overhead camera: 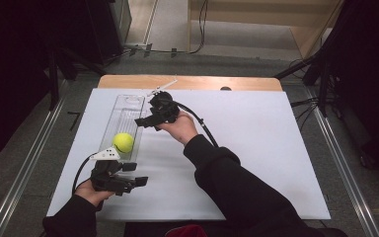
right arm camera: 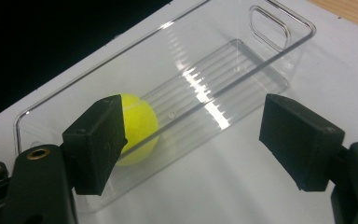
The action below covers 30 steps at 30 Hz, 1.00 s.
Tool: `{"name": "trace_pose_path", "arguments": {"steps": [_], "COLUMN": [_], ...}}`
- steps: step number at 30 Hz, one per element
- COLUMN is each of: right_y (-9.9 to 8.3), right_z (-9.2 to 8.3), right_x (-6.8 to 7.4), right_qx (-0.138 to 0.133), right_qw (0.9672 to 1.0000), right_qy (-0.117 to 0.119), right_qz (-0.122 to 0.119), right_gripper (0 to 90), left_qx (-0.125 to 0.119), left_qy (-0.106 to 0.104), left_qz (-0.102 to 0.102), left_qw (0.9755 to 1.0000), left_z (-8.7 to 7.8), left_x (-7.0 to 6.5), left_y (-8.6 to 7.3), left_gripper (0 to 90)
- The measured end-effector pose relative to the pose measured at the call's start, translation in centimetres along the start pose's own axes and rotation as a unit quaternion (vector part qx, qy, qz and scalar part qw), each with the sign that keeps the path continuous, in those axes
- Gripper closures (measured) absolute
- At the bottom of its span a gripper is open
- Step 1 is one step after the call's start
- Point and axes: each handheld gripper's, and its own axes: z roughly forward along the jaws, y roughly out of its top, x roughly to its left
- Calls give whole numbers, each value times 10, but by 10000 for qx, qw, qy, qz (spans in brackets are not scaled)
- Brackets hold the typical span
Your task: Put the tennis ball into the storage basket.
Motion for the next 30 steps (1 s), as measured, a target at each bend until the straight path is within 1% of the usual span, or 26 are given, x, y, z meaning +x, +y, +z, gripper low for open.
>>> {"name": "trace_pose_path", "arguments": {"steps": [4, 9, 13, 16, 17, 21, 26, 30], "right_y": [-5, -13, -18, -21, -23, -28, -35, -40], "right_z": [-6, -12, -19, -23, -25, -31, -37, -41], "right_x": [-2, -4, -5, -6, -7, -7, -8, -10], "right_qx": [22, 70, 16, 20, 25, 36, 86, 95], "right_qw": [10000, 10000, 10000, 10000, 10000, 10000, 10000, 9999], "right_qy": [-38, -16, -13, 23, 29, -22, -9, -89], "right_qz": [-9, -33, -3, 47, 30, -2, -26, -25], "right_gripper": [215, 215, 215, 224, 224, 224, 224, 224], "left_qx": [7, -6, 20, 14, 16, 16, 21, -17], "left_qy": [-4, 2, 8, 11, 11, 10, 10, -7], "left_qz": [-3, -2, 13, 12, 15, 4, 9, -4], "left_qw": [10000, 10000, 10000, 10000, 10000, 10000, 10000, 10000], "left_z": [0, 0, 0, 0, 0, 0, 1, 1], "left_x": [0, 0, 0, 0, 0, 0, 0, -1], "left_y": [0, 0, 0, 0, 0, 0, 0, 0], "left_gripper": [222, 222, 222, 222, 222, 222, 222, 222]}}
